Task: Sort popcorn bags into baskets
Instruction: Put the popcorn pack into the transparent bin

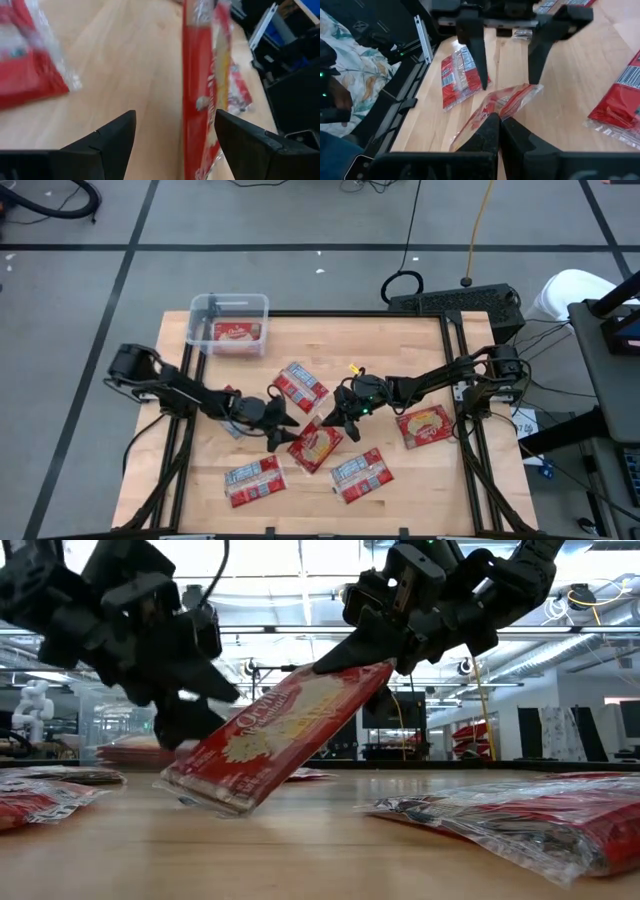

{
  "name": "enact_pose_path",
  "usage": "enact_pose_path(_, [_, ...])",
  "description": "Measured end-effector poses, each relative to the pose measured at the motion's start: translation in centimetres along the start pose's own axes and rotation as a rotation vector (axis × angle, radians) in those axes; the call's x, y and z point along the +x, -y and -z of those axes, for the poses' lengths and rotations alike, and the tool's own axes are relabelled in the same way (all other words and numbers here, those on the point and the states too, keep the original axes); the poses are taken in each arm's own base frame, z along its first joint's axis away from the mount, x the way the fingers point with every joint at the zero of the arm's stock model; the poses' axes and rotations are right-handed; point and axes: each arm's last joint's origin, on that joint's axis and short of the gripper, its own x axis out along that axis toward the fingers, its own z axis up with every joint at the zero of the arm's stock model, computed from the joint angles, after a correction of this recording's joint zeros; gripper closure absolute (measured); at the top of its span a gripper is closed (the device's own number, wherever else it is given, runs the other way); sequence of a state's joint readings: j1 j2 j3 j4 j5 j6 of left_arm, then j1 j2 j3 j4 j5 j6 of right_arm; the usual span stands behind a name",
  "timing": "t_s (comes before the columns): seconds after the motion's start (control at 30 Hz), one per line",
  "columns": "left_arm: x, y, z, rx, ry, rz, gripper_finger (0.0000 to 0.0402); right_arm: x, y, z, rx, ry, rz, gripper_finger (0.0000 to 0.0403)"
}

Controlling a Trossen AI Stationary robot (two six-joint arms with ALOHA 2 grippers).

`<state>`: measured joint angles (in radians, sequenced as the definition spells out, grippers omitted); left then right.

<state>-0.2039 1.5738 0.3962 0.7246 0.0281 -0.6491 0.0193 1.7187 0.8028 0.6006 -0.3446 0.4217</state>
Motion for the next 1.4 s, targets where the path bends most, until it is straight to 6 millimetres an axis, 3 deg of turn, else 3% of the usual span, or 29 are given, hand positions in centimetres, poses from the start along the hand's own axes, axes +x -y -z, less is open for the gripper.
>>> enact_pose_path(0.1, [0.8, -0.2, 0.2, -0.043, 0.01, 0.065, 0.0134, 0.0, 0.0, 0.0, 0.0, 0.001, 0.001, 0.0403])
enact_pose_path(0.23, [1.6, -0.1, 0.5, -0.068, 0.002, 0.187, 0.0174, 0.0, 0.0, 0.0, 0.0, 0.003, 0.003, 0.0403])
enact_pose_path(0.57, [2.7, 0.0, 0.0, -0.016, -0.002, 0.233, 0.0379, -0.3, 0.0, -0.7, 0.015, 0.042, -0.004, 0.0403])
enact_pose_path(0.73, [2.0, -0.2, -1.0, -0.078, 0.007, 0.191, 0.0378, -1.6, 0.0, -1.8, 0.052, 0.059, 0.014, 0.0403])
enact_pose_path(0.87, [0.6, -0.2, -2.5, -0.103, 0.019, 0.16, 0.0387, -3.8, 0.1, -2.8, 0.157, 0.036, 0.071, 0.0384])
enact_pose_path(1.13, [-2.5, 1.1, -6.3, -0.06, -0.072, 0.014, 0.0386, -8.7, -0.7, -5.2, 0.331, 0.081, 0.125, 0.0262])
enact_pose_path(1.3, [-3.9, 3.1, -10.0, 0.05, -0.148, -0.04, 0.0386, -9.9, -1.6, -7.7, 0.379, 0.109, 0.094, 0.0183])
enact_pose_path(1.4, [-4.5, 4.3, -11.9, 0.116, -0.189, -0.064, 0.0386, -10.0, -2.3, -9.5, 0.326, 0.101, 0.1, 0.0156])
